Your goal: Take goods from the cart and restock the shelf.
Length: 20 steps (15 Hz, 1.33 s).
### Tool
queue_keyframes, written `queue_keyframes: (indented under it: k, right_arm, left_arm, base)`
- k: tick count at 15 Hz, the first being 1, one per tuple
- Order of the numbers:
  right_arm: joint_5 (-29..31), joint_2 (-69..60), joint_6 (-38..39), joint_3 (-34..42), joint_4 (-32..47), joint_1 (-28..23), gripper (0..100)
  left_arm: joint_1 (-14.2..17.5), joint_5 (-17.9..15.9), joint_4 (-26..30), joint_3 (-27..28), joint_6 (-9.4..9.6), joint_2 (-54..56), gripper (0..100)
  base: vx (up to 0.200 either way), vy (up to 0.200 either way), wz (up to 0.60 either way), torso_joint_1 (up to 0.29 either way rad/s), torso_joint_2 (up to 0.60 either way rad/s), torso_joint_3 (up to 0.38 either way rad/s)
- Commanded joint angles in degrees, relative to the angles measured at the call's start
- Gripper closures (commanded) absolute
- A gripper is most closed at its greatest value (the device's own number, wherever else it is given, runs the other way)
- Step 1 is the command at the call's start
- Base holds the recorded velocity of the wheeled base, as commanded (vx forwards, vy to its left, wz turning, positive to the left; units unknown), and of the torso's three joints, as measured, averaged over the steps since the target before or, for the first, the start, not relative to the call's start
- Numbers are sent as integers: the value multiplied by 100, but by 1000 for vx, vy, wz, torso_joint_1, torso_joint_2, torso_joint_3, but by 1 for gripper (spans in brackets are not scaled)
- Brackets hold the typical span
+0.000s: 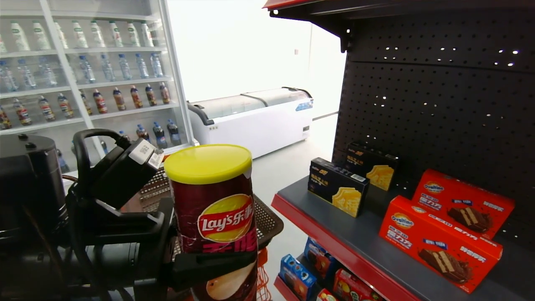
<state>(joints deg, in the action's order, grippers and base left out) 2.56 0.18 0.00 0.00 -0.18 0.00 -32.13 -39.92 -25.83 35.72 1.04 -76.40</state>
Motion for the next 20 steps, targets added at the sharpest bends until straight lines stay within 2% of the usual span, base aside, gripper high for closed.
queue_keyframes:
  k: [1,17,20]
  right_arm:
    - [-1,8,-9,0,1,0,0]
    - [-1,8,0,0,1,0,0]
    - [-1,8,0,0,1,0,0]
  left_arm:
    - [-3,2,-1,-3,2,-15,100]
    - [-21,11,-10,23,2,-77,100]
    - [-39,2,-10,32,2,-68,100]
  base:
    - [0,0,-600,12,7,2]
    - [0,0,-600,3,2,1]
    - [0,0,0,0,0,0]
